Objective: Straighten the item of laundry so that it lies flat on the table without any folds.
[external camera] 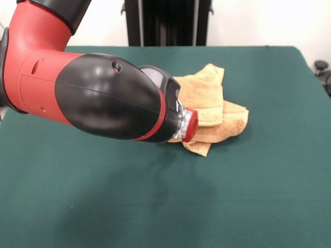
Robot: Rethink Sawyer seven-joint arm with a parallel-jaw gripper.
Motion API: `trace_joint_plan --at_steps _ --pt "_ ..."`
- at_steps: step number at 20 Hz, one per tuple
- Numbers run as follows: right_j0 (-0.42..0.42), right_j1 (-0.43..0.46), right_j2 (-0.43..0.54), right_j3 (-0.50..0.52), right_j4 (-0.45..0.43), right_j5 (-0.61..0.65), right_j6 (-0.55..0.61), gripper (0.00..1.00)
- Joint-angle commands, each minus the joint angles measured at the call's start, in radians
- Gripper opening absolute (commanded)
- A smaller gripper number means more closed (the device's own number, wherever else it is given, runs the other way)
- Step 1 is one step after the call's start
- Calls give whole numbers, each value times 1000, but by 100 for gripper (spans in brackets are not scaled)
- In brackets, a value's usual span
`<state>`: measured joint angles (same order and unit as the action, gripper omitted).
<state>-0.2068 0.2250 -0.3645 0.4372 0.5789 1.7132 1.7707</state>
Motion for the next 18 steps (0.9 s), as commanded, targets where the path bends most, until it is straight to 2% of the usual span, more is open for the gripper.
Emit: trace_joint_plan --at_steps 1,6,12,15,16,18 --pt "51 -28 144 260 33 -124 219 0" --pt "69 -61 181 350 50 -224 222 0" --pt "71 -44 214 355 51 -286 232 0" --pt "67 -48 227 366 47 -279 224 0" --pt "66 -49 231 368 43 -279 226 100" --pt "65 -52 234 375 47 -286 226 100"
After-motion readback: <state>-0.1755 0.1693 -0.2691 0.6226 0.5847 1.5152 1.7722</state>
